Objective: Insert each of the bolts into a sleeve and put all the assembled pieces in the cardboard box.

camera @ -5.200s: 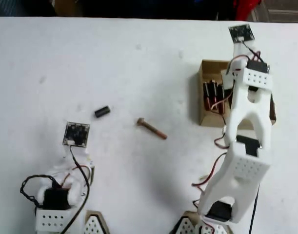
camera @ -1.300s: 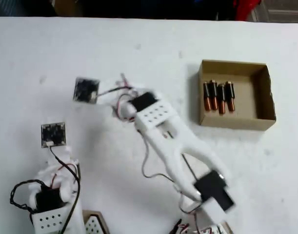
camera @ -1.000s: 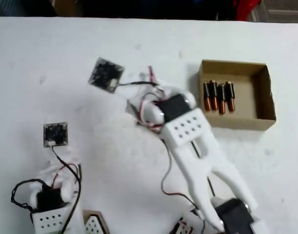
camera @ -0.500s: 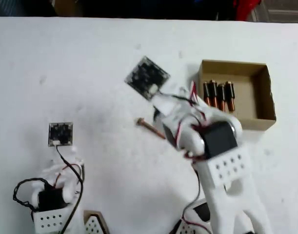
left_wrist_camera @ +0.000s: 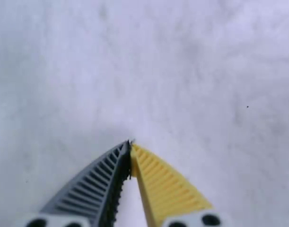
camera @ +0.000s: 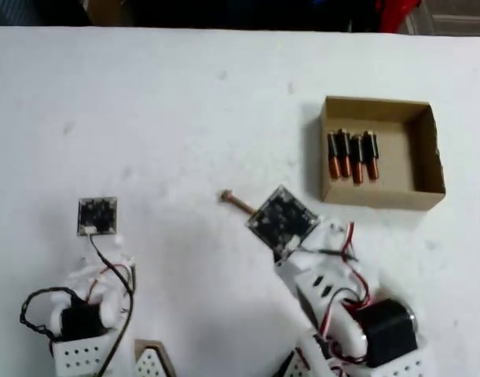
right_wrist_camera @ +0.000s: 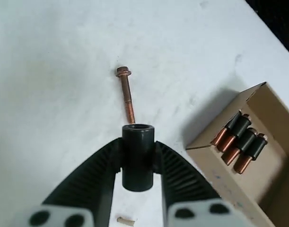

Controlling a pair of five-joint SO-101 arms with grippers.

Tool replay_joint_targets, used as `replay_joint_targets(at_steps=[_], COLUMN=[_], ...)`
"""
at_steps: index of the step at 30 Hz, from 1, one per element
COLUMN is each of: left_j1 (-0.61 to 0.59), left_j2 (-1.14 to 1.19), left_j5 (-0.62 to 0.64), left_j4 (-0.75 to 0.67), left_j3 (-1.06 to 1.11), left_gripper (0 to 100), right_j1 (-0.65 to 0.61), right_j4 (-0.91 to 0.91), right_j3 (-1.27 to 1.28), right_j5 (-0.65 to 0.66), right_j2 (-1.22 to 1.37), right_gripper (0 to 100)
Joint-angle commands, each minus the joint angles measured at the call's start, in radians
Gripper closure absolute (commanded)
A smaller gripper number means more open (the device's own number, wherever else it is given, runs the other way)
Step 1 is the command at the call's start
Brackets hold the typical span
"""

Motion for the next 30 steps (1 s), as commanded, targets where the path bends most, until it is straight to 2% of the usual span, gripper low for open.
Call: replay_joint_targets(at_steps=[1, 5, 8, 30], left_j1=[0.010, 0.010, 0.008, 0.008], left_j2=[-0.008, -0.008, -0.008, -0.008], left_j5=[-0.009, -0.009, -0.009, -0.009], left_j4=[0.005, 0.005, 0.005, 0.005], left_j3=[-0.002, -0.002, -0.002, -0.002], left_gripper=[98, 98, 98, 98], right_j1=[0.042, 0.160, 0.202, 0.203], right_j4=[-0.033, -0.163, -0.237, -0.728], right_j3=[0.063, 0.152, 0.195, 0.196], right_j5=[-0.006, -0.006, -0.006, -0.006], right_j2=[-0.004, 0.041, 0.091, 0.740], right_gripper=[98.2, 98.2, 98.2, 98.2])
